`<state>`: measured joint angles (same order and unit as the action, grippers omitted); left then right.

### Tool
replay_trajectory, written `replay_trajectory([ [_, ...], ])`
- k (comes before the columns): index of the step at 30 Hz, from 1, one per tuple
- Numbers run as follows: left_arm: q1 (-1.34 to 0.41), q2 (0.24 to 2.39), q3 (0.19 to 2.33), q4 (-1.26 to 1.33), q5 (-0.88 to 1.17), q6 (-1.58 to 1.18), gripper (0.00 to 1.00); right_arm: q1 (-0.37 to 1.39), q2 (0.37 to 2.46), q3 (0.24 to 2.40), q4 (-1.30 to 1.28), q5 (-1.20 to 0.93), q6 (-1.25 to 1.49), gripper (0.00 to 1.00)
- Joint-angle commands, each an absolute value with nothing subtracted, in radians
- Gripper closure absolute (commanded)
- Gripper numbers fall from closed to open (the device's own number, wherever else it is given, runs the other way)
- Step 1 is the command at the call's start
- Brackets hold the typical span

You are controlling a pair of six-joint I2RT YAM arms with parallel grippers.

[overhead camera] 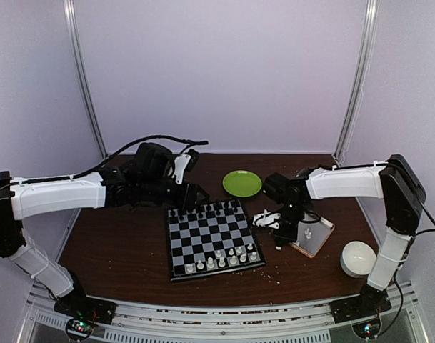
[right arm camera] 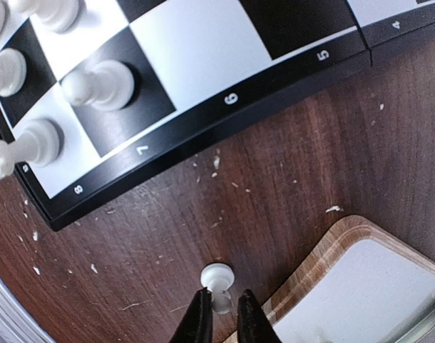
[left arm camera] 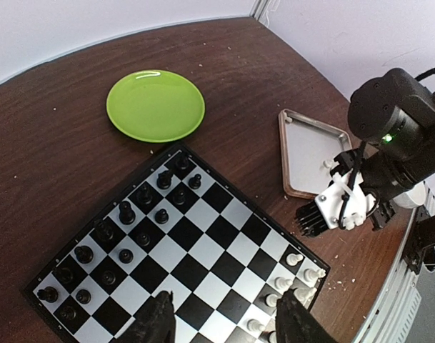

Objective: Set up the chess pieces on the board
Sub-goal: Pick up the pawn from the center of the board, then place the pawn on the chessboard.

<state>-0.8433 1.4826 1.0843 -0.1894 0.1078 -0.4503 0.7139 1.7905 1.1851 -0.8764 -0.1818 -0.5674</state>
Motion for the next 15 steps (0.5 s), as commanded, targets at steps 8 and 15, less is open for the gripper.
replay_trajectory([
  [8,-0.836,1.459,1.090,-0.178,0.089,-0.451,0.51,0.721,1.744,1.257,-0.946,-0.181,-0.555,0.92],
  [15,-0.836,1.441,1.079,-0.179,0.076,-0.447,0.51,0.736,1.714,1.361,-1.002,-0.192,-0.548,0.92],
])
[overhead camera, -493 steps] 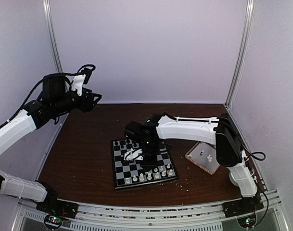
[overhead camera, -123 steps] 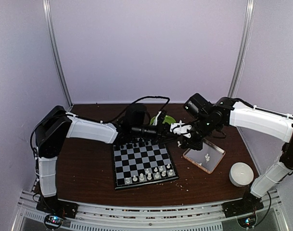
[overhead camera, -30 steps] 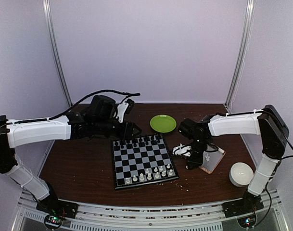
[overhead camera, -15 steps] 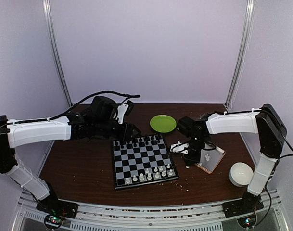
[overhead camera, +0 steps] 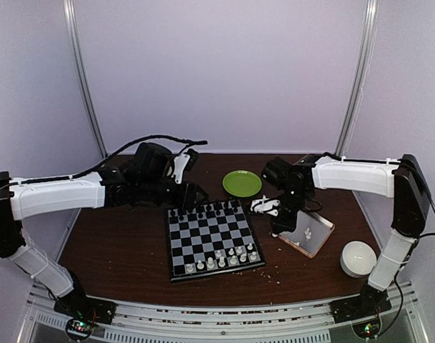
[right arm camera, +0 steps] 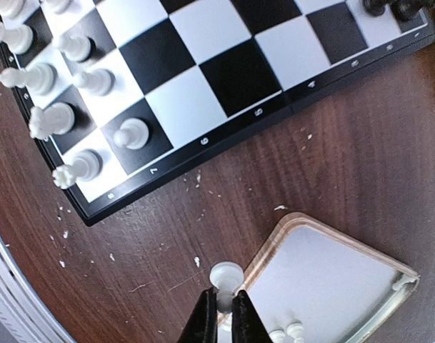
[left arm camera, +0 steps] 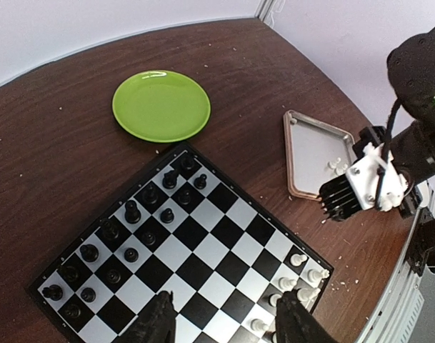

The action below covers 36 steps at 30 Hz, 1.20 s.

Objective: Set up the chess pieces on the board
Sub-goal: Place the pawn on the chessboard.

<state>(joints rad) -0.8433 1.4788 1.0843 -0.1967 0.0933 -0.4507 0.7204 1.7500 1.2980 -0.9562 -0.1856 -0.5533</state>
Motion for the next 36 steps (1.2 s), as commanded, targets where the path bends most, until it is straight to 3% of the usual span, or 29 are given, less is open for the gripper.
replay_trajectory([
  [1,-0.836,1.436,1.078,-0.179,0.074,-0.448,0.51,0.741,1.719,1.377,-1.007,-0.195,-0.547,0.92],
  [22,-0.821,1.109,0.896,-0.260,-0.151,-0.468,0.50,0.943,2.224,2.029,-1.205,-0.202,-0.545,0.91],
  [31,-0.819,1.098,0.870,-0.252,-0.151,-0.467,0.50,0.958,2.302,2.105,-1.208,-0.177,-0.532,0.87],
  [36,-0.819,1.113,0.879,-0.252,-0.140,-0.464,0.50,0.956,2.243,2.094,-1.235,-0.163,-0.527,0.84],
])
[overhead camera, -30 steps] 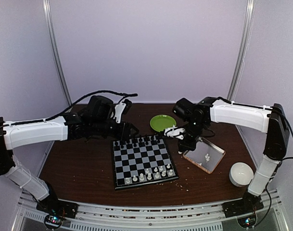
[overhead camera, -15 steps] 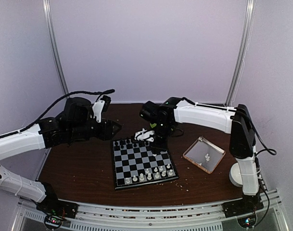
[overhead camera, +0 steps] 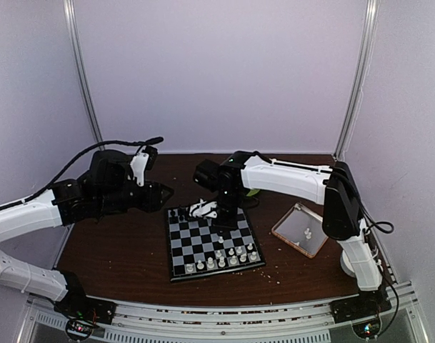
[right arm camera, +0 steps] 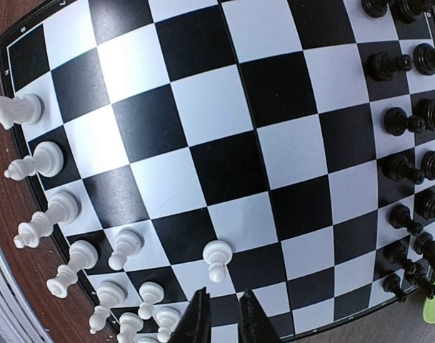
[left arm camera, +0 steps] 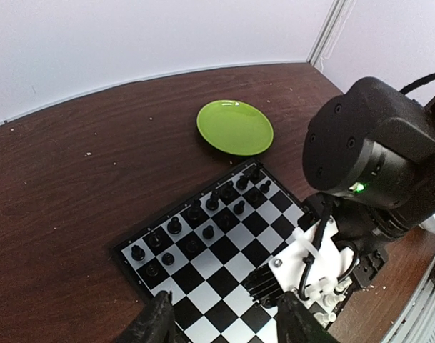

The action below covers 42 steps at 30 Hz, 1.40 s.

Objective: Set up the chess pieces on the board
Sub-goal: Place the pawn on the chessboard, then pick up the pawn from the chessboard.

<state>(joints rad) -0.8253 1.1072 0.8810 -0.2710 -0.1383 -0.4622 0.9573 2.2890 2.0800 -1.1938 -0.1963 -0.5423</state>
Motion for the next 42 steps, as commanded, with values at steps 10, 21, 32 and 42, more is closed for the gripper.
replay_trajectory([
  [10,-0.821,1.319,1.037,-0.342,0.038,-0.302,0.54,0.821,1.647,1.559,-1.004,-0.164,-0.502,0.70],
  [21,-0.911,1.732,1.340,-0.561,0.146,-0.127,0.60,0.490,1.029,0.985,-0.542,-0.117,-0.307,0.00],
  [32,-0.962,1.979,1.529,-0.677,0.169,-0.098,0.56,0.234,0.848,0.741,-0.381,-0.388,-0.317,0.02],
  [42,-0.971,2.083,1.628,-0.718,0.140,-0.104,0.63,0.234,0.913,0.764,-0.408,-0.422,-0.353,0.00],
])
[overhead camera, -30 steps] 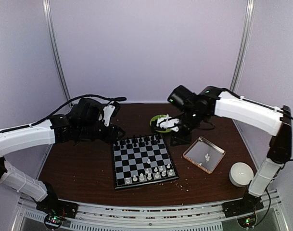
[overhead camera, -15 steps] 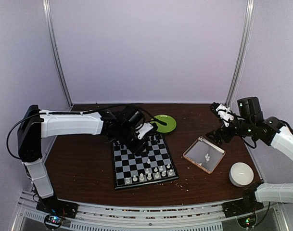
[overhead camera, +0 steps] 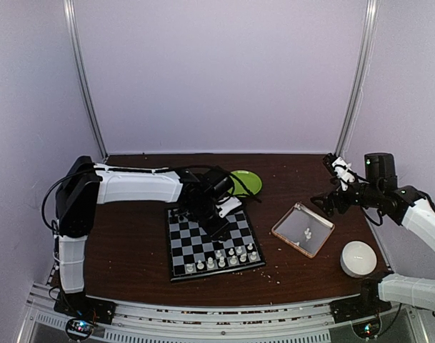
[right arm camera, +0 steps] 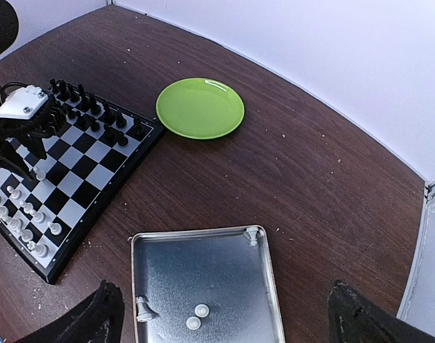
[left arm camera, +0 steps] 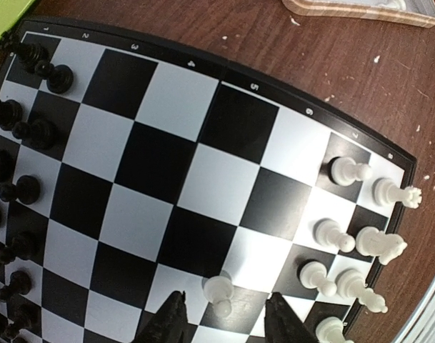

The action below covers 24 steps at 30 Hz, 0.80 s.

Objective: Set up the chess pieces on the board
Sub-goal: Pick up the pawn from the chessboard.

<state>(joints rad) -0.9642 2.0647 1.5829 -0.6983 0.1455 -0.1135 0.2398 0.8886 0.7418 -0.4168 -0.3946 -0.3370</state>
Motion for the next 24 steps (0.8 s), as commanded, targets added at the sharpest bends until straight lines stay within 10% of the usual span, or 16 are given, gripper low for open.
replay_trajectory([
  [1,-0.971,2.086,1.632,-0.723,0.137,-0.105,0.64,0.235,0.918,0.765,-0.411,-0.423,-0.353,0.00],
  [24,-0.977,2.099,1.623,-0.756,0.118,-0.101,0.88,0.235,0.953,0.775,-0.424,-0.425,-0.363,0.00],
])
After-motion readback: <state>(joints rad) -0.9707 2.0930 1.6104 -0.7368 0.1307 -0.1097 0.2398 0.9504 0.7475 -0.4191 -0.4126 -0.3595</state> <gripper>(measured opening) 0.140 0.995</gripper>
